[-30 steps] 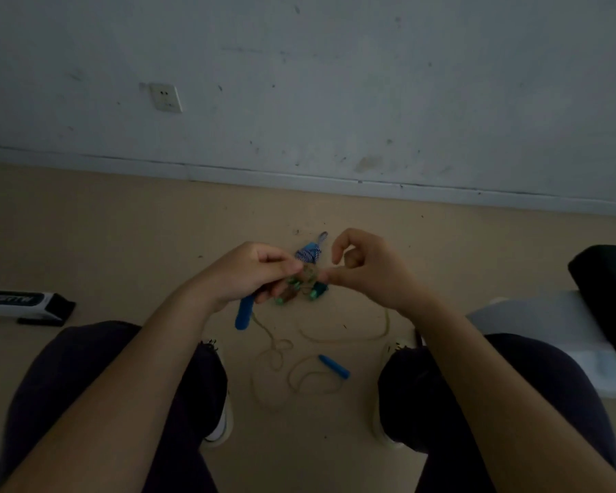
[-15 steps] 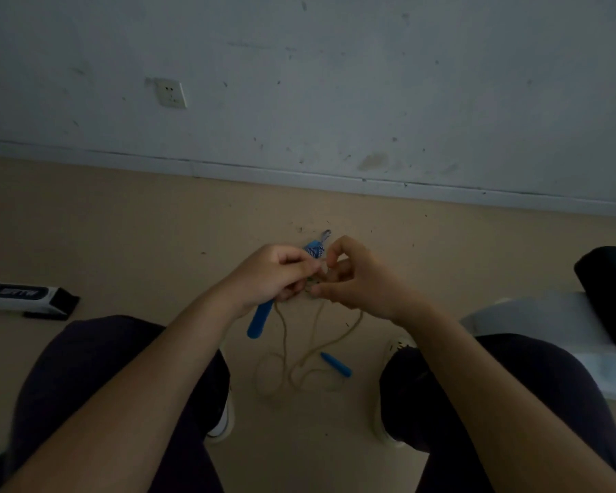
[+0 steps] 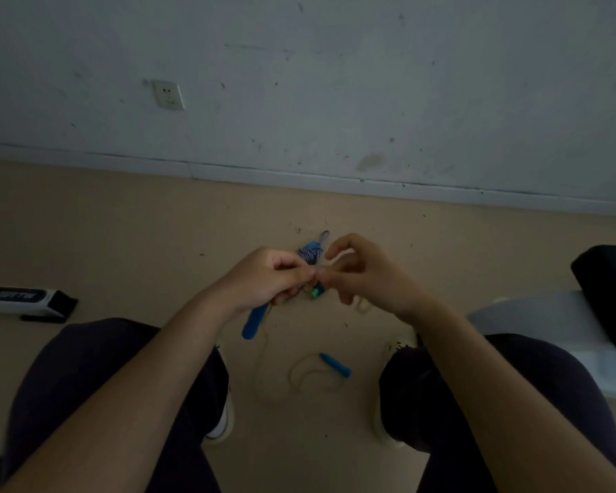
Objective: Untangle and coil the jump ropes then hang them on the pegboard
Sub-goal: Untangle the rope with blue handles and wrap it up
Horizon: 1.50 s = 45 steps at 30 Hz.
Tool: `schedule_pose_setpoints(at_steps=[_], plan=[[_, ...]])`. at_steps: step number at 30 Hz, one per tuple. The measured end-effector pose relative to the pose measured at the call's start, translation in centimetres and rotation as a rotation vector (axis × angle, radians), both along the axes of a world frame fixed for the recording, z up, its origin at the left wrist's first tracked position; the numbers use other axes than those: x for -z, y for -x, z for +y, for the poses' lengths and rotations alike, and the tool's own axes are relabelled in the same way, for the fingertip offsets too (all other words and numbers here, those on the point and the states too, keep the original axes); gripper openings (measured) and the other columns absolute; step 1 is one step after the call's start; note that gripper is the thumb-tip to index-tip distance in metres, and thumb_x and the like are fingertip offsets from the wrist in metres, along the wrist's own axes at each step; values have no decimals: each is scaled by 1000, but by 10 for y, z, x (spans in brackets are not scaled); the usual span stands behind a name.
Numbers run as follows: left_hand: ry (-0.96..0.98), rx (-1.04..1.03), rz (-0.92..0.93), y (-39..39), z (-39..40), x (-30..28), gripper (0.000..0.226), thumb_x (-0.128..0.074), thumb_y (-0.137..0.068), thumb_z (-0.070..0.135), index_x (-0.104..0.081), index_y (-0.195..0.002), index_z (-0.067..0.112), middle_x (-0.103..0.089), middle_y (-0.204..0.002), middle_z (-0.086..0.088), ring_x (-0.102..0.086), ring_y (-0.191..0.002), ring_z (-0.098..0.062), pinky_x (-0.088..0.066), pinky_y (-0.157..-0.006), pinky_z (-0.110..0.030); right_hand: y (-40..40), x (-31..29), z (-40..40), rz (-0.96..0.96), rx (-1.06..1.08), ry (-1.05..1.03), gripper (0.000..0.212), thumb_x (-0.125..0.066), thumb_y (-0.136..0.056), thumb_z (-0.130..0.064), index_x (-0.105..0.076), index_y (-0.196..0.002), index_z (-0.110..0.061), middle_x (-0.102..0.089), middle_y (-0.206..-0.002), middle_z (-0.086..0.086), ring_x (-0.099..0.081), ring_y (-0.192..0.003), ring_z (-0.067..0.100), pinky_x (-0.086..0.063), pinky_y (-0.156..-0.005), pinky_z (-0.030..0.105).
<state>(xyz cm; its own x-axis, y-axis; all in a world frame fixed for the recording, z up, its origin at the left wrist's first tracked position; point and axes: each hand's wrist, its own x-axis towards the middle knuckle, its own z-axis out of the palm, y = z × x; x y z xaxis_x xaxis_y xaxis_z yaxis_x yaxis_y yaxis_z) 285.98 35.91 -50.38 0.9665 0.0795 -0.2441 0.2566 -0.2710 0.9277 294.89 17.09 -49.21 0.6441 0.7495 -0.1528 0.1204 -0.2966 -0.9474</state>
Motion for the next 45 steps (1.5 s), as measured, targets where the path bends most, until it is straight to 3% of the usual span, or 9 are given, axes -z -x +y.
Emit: schedule_pose_setpoints(at_steps=[4, 10, 16, 20, 25, 31, 37, 41, 45], plan=[[25, 31, 16, -2, -2, -2, 22, -64, -98, 27, -76, -80, 24, -58, -59, 4, -49, -48, -8, -42, -51, -21, 2, 7, 8, -123, 6, 30, 19, -75, -84, -11, -59, -94, -7, -64, -56, -12, -54, -49, -3, -42, -52, 15], [-16, -119, -26, 0, 24, -7, 20, -64, -97, 32, -78, -90, 20, -52, -56, 5, -43, -49, -9, -40, -54, -23, -24, -3, -16, -290, 257, 51, 26, -78, -77, -45, -65, -80, -22, -46, -44, -14, -34, -38, 2, -27, -44, 15], [48, -39, -20, 0, 7, -3, 17, -66, -97, 29, -77, -84, 25, -48, -52, 8, -41, -48, -7, -37, -51, -22, -7, -2, -5, -128, 56, 27, 30, -80, -80, -23, -61, -103, -16, -68, -63, -1, -60, -53, 11, -52, -56, 24], [33, -5, -24, -2, -1, -3, 24, -66, -96, 28, -76, -75, 33, -55, -54, 9, -46, -47, -5, -40, -51, -23, 3, 5, 7, -124, 3, 21, 22, -75, -84, -11, -58, -98, -8, -61, -51, -13, -43, -42, -1, -35, -44, 12], [-60, -92, -31, -1, 25, -10, 18, -66, -95, 33, -77, -94, 18, -55, -56, 9, -46, -50, -6, -40, -53, -21, -16, -2, -9, -272, 167, 35, 14, -75, -84, -34, -67, -81, -23, -44, -44, -11, -30, -39, 3, -26, -42, 15], [-20, -91, -57, 1, 21, -5, 14, -68, -94, 32, -77, -90, 22, -55, -56, 9, -46, -49, -5, -40, -51, -18, -13, -4, -10, -165, 161, -47, 14, -75, -84, -23, -68, -96, -18, -65, -65, 0, -58, -55, 15, -51, -55, 29], [23, -27, -59, -3, 3, -4, 17, -67, -96, 27, -75, -81, 24, -58, -55, 8, -47, -46, -5, -40, -48, -15, 5, 2, 9, -157, 111, -14, 10, -74, -85, -13, -68, -91, -10, -70, -79, 8, -61, -65, 8, -53, -59, 26], [-8, -95, -61, -2, 24, -11, 14, -68, -94, 29, -77, -95, 18, -60, -59, 10, -50, -50, -3, -44, -52, -17, -11, -8, -6, -209, 248, -41, 4, -71, -87, -16, -67, -87, -15, -64, -70, -8, -56, -59, -3, -46, -57, 13], [6, -148, -81, 0, 29, -11, 14, -69, -94, 27, -79, -94, 18, -59, -59, 7, -48, -50, -6, -43, -52, -17, -20, -12, -17, -176, 331, -102, 6, -67, -89, -13, -65, -93, -9, -66, -78, 8, -59, -63, 10, -53, -64, 22]])
